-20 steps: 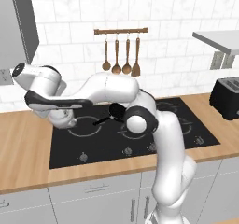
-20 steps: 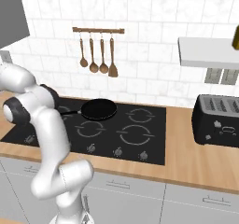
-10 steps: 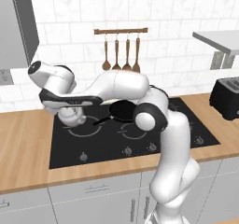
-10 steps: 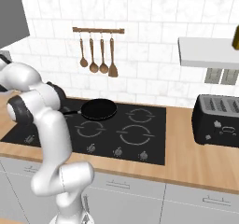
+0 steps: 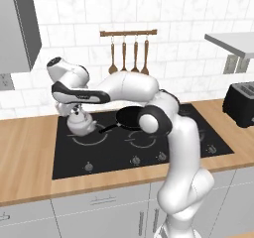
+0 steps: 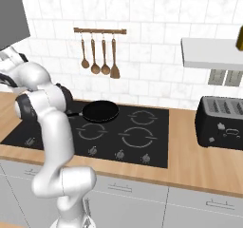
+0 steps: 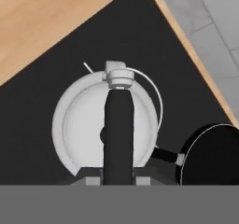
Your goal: Pick the kettle from the counter and place it on a stove burner. Then turn the burner on.
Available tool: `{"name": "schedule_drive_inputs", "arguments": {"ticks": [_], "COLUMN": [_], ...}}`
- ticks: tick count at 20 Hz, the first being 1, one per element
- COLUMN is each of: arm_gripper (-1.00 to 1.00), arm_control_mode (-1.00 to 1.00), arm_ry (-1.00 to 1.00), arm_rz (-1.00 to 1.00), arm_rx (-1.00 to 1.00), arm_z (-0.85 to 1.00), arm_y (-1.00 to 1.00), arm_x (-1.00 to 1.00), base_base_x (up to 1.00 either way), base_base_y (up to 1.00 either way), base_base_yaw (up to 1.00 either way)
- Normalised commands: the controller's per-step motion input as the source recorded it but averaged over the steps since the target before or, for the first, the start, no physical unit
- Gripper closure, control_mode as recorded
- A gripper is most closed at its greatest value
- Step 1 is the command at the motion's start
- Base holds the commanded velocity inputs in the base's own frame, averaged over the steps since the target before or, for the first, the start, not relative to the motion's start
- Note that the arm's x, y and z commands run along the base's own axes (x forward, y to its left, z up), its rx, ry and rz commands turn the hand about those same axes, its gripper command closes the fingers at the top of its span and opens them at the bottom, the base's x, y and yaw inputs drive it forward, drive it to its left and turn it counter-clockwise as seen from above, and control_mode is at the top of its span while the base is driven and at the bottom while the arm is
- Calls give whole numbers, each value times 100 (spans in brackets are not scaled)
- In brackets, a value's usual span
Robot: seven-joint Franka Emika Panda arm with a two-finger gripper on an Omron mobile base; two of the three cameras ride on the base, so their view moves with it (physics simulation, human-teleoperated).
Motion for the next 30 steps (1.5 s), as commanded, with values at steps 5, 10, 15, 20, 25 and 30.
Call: {"name": "schedule_drive_inputs", "arguments": {"ticks": [5,10,15,20,25,30], "arm_gripper": [100,100,100,100,100,100], "arm_control_mode": [-100,-100,-100,-100,-100,-100], "arm_ry": [26,3,0,0,0,-1], "arm_rz": [0,-1,-1,-1,-2,-3], "arm_rx": [-1,0,0,0,1,0], "arm_z": [-4,-19,-32,-31,-35,-24], "arm_y": [0,0,-2,-14,-20,-18], "arm_x": [38,11,0,0,1,16], "base_base_x": [0,0,0,0,0,0], "base_base_y": [0,0,0,0,0,0], "base_base_yaw": [0,0,0,0,0,0]}}
